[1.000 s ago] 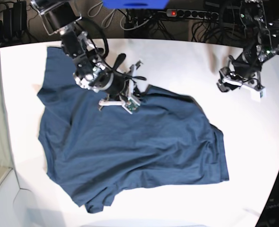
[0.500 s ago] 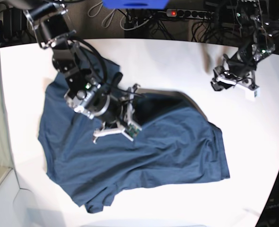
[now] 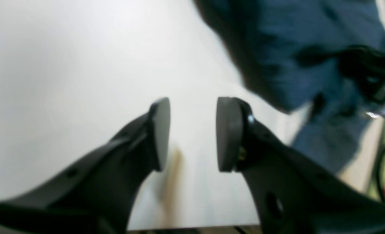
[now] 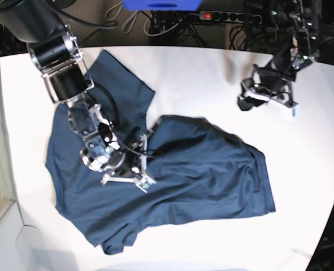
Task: Layout the t-shirt on the table in an organized manner, then fold the t-shirt properly
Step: 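Move the left gripper down to grasp the shirt beside the right gripper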
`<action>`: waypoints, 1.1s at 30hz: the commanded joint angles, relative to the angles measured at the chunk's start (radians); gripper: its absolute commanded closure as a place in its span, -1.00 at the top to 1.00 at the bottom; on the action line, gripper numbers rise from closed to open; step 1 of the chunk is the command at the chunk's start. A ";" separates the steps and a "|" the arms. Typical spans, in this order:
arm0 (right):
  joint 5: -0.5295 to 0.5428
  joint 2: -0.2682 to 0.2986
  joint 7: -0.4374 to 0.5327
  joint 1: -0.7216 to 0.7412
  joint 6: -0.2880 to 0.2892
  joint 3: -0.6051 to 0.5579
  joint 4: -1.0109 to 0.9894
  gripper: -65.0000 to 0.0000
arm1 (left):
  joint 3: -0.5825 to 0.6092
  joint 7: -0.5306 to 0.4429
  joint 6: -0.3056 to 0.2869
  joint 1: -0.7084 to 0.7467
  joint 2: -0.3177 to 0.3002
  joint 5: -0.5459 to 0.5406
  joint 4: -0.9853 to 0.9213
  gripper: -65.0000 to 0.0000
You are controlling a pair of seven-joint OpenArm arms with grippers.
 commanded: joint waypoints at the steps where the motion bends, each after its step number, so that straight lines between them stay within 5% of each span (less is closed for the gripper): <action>1: 0.009 -0.001 0.025 0.040 -0.004 0.032 0.022 -0.35 | 0.019 -0.005 0.008 -0.010 0.003 -0.010 0.009 -0.28; 4: 0.009 0.001 0.049 0.033 -0.004 0.099 0.077 -0.14 | 0.091 -0.008 0.009 -0.050 0.020 -0.010 -0.005 -0.28; 9: 0.009 0.033 0.046 -0.058 -0.003 0.153 0.247 -0.11 | 0.171 -0.015 0.012 -0.115 0.101 0.006 -0.099 -0.28; 18: 0.009 0.059 0.046 -0.125 -0.001 0.132 0.301 -0.11 | 0.168 -0.051 0.012 -0.153 0.293 0.281 -0.129 -0.28; 25: 0.010 0.080 0.046 -0.138 -0.001 0.132 0.301 -0.11 | 0.180 -0.239 0.012 -0.147 0.299 0.341 -0.220 -0.28; 33: 0.010 0.094 0.046 -0.156 0.000 0.132 0.307 -0.11 | 0.179 -0.262 0.011 -0.259 0.299 0.341 -0.399 -0.28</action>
